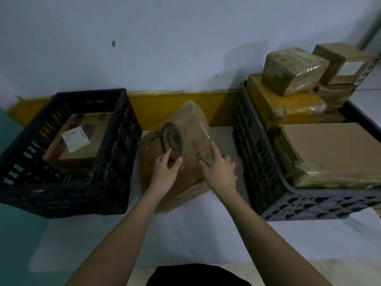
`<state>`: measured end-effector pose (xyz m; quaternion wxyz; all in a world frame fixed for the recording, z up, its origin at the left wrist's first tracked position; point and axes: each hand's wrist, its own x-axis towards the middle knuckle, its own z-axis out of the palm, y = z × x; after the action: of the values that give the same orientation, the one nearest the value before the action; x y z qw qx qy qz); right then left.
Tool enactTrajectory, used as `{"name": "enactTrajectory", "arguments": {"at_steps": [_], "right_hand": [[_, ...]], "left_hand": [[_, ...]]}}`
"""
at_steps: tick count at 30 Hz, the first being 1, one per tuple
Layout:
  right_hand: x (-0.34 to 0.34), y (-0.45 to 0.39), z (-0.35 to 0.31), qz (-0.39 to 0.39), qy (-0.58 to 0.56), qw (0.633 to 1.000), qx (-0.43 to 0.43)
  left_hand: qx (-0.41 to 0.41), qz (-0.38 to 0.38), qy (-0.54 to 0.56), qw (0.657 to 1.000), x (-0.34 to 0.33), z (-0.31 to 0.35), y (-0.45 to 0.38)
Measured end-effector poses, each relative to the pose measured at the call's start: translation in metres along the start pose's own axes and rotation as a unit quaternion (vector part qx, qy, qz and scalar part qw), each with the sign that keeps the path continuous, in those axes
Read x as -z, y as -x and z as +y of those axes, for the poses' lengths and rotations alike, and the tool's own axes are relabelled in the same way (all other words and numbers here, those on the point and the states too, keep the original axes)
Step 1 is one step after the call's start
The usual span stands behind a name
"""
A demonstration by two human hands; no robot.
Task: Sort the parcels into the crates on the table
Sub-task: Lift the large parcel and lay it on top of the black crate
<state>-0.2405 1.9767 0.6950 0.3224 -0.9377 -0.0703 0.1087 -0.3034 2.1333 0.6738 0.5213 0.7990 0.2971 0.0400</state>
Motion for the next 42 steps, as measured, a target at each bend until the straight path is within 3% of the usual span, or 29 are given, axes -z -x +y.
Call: {"name": "enactTrajectory", "arguments": {"at_steps": [3, 7, 10, 12, 14, 16, 18, 19, 24, 27, 31, 35, 39, 42], "right_hand": [[-0.005, 0.017, -0.027, -0.020, 0.055, 0.997, 0.058], [0.002, 0.031, -0.035, -0.059, 0.045, 0.992, 0.101], [0.021, 0.029, -0.032, -0.110, -0.074, 0.983, 0.130], [0.027, 0.021, -0.027, -0.063, -0.171, 0.977, 0.113], [0.028, 0.008, -0.018, -0.018, -0.158, 0.985, 0.064], [0.025, 0.002, -0.010, -0.112, -0.201, 0.973, 0.001], [0.019, 0.005, -0.010, -0.232, -0.296, 0.925, -0.047], [0.015, 0.008, -0.011, -0.247, -0.320, 0.914, -0.046], [0.011, 0.011, -0.031, -0.112, -0.366, 0.922, 0.065], [0.020, 0.006, -0.045, -0.068, -0.339, 0.931, 0.119], [0.015, 0.004, -0.053, -0.055, -0.285, 0.952, 0.102], [0.012, 0.003, -0.056, -0.072, -0.346, 0.932, 0.086], [0.001, 0.013, -0.063, -0.094, -0.353, 0.926, 0.092], [-0.005, 0.021, -0.072, -0.091, -0.310, 0.939, 0.122]], "left_hand": [[0.014, -0.009, 0.112, 0.994, 0.003, 0.041, -0.001], [0.055, -0.028, 0.148, 0.987, 0.016, 0.046, 0.001], [0.059, -0.031, 0.114, 0.991, 0.021, 0.040, 0.003], [0.059, -0.024, 0.119, 0.991, 0.023, 0.037, 0.005], [0.046, -0.030, 0.129, 0.990, 0.023, 0.035, 0.009], [0.024, -0.036, 0.129, 0.991, 0.023, 0.030, 0.015], [0.009, -0.040, 0.124, 0.991, 0.023, 0.026, 0.021], [0.004, -0.037, 0.122, 0.992, 0.024, 0.025, 0.022], [-0.010, -0.031, 0.248, 0.968, 0.031, 0.034, 0.021], [-0.016, -0.021, 0.310, 0.950, 0.033, 0.042, 0.022], [-0.021, 0.035, 0.278, 0.960, 0.029, 0.050, 0.020], [-0.027, 0.056, 0.171, 0.983, 0.037, 0.059, 0.013], [0.033, 0.066, 0.043, 0.996, 0.047, 0.075, 0.003], [0.069, 0.061, 0.018, 0.996, 0.045, 0.081, -0.003]]}}
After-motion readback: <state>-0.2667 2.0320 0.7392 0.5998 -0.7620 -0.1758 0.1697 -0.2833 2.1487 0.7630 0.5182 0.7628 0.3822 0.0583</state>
